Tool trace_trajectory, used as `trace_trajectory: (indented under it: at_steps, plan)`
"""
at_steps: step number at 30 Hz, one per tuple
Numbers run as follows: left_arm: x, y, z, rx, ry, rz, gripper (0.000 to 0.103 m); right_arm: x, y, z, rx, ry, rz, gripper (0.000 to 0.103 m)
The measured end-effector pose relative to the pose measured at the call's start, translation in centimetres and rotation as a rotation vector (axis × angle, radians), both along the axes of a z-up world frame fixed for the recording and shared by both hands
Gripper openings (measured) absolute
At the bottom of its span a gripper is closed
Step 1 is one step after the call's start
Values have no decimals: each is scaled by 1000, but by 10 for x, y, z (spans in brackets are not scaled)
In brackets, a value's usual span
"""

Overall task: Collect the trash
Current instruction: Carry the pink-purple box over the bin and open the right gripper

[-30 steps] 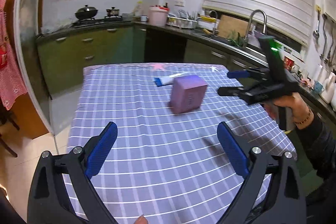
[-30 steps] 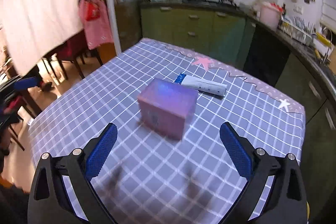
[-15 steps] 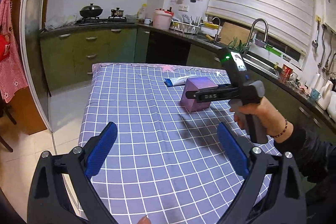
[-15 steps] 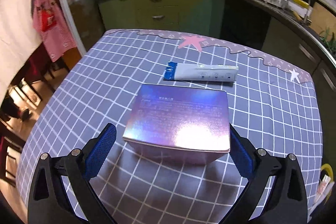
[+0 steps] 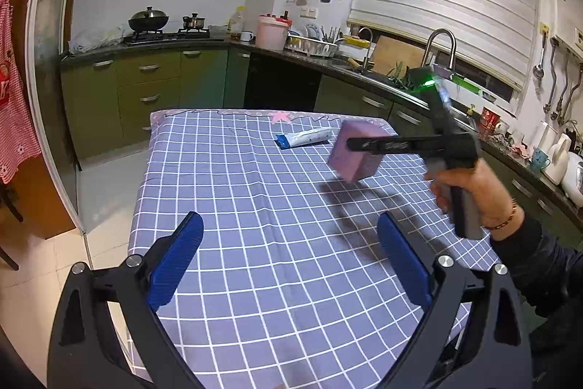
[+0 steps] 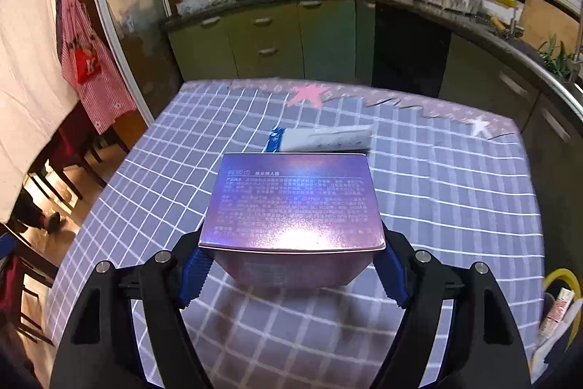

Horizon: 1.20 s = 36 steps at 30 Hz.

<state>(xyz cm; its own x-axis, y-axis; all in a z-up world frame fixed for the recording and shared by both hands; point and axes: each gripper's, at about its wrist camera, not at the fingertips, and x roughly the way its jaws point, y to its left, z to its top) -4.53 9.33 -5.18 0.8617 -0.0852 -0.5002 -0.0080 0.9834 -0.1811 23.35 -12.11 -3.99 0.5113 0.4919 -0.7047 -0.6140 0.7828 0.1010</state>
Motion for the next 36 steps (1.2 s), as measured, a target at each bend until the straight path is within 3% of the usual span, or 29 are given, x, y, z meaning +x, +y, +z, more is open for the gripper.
trace_trajectory:
  at_steps: [5,10,16,19,27,29,36]
  plan:
    - [9,-11,0,18,2,-26,94,-11,-80,34,40,-64,-102,76]
    - [25,-21,-2,16,15,-55,96,-8,-188,54,14,-110,-330,76]
    - [48,-36,-2,5,36,-119,96,-3,-329,44,-20,-67,-626,76]
    - [58,-42,-2,-1,49,-150,96,2,-369,28,-34,-27,-688,76]
    - [73,-65,3,35,69,-201,96,11,-397,-22,-86,63,-704,78]
    - [76,-71,4,60,74,-217,96,15,-400,-29,-87,71,-708,92]
    - [103,-88,4,132,91,-301,96,-4,-400,-6,-10,3,-710,92]
